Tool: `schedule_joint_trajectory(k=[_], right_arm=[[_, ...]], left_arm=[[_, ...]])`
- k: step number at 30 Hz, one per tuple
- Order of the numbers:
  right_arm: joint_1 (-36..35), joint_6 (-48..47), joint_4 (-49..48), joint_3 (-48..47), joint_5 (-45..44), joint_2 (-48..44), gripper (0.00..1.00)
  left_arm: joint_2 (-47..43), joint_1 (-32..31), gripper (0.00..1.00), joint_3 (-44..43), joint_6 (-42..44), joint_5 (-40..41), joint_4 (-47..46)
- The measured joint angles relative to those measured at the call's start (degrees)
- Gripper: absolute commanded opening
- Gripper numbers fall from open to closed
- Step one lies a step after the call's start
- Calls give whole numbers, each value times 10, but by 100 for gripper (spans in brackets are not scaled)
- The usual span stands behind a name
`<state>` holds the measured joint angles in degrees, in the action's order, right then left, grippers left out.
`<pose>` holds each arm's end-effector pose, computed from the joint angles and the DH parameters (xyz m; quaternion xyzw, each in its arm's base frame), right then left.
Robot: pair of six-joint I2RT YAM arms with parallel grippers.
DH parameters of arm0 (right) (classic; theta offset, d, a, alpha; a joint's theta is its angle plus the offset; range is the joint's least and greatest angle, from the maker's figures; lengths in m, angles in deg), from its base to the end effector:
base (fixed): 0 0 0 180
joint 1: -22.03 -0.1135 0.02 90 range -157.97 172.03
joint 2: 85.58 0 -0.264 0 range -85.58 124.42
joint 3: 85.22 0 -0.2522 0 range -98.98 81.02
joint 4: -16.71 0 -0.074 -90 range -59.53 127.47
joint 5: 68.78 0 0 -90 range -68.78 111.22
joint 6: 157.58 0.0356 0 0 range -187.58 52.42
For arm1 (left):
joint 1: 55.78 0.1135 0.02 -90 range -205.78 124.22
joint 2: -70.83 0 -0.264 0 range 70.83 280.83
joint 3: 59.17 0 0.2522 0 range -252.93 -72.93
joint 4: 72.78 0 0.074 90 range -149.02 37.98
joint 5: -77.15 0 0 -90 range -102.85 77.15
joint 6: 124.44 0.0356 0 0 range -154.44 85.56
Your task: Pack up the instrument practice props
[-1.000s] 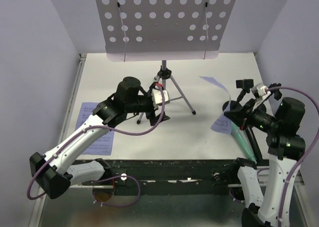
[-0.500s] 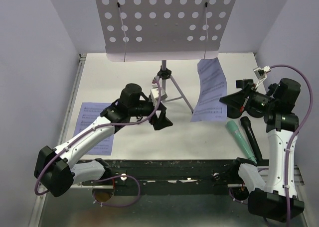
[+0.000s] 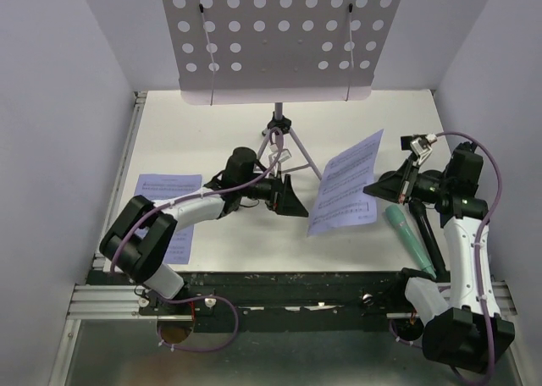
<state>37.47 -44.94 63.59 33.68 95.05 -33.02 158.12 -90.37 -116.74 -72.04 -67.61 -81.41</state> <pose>0.1775 -0.0136 0.3085 -0.0126 0.7656 0.5614 0.3137 0.2426 -0.2026 0.2182 0.2409 0.7388 -0.6024 0.1825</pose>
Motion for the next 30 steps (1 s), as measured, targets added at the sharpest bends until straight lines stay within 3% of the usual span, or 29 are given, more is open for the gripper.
schedule_joint_trajectory(k=[11, 21, 25, 30], right_arm=[[0, 59, -28, 27, 24, -24, 0], [0, 86, -49, 18, 54, -26, 0], [0, 67, -28, -9, 49, -26, 0], [0, 38, 54, -56, -34, -21, 0]], left_arm=[[121, -45, 99, -107, -43, -37, 42], [146, -49, 98, -131, -69, -93, 36], [125, -49, 93, -132, -46, -95, 64], [18, -52, 91, -134, 72, -30, 179]])
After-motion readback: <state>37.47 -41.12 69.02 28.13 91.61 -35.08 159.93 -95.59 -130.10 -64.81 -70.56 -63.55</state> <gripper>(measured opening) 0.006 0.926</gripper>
